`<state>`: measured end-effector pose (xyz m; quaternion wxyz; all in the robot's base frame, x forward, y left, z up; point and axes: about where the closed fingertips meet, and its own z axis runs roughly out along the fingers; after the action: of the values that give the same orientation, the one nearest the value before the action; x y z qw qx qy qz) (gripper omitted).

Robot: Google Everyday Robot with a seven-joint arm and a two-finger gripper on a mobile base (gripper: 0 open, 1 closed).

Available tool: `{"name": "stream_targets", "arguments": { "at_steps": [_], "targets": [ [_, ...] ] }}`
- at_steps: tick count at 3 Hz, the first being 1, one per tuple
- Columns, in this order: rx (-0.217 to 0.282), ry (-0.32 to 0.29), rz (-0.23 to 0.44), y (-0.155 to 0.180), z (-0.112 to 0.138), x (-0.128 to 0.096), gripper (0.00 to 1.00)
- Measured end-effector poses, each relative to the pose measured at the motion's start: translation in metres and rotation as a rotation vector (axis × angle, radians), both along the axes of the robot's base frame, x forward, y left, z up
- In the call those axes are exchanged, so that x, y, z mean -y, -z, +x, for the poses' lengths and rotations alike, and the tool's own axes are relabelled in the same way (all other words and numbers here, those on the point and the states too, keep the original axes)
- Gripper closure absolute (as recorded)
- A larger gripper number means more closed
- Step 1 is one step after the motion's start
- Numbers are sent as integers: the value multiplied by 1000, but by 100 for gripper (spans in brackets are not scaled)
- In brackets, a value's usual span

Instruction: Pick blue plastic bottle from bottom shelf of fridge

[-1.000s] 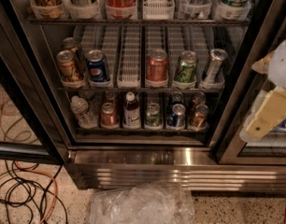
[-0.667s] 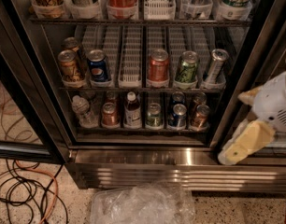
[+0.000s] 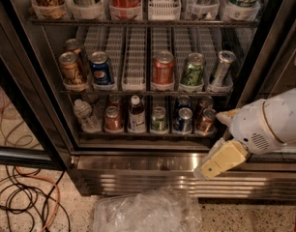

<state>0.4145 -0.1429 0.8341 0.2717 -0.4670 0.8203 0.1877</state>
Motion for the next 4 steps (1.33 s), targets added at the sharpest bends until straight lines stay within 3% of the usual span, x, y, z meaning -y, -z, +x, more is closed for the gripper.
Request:
{"name": "stream_targets", "arguments": {
  "at_steps": [1, 2, 3, 4],
  "targets": [
    [27, 44, -34, -3, -6, 2, 0],
    [-7, 171, 36, 33, -19, -3, 0],
    [-54, 276, 151, 91, -37, -20, 0],
    [-13, 351, 268, 128, -26, -33, 0]
  ]
}}
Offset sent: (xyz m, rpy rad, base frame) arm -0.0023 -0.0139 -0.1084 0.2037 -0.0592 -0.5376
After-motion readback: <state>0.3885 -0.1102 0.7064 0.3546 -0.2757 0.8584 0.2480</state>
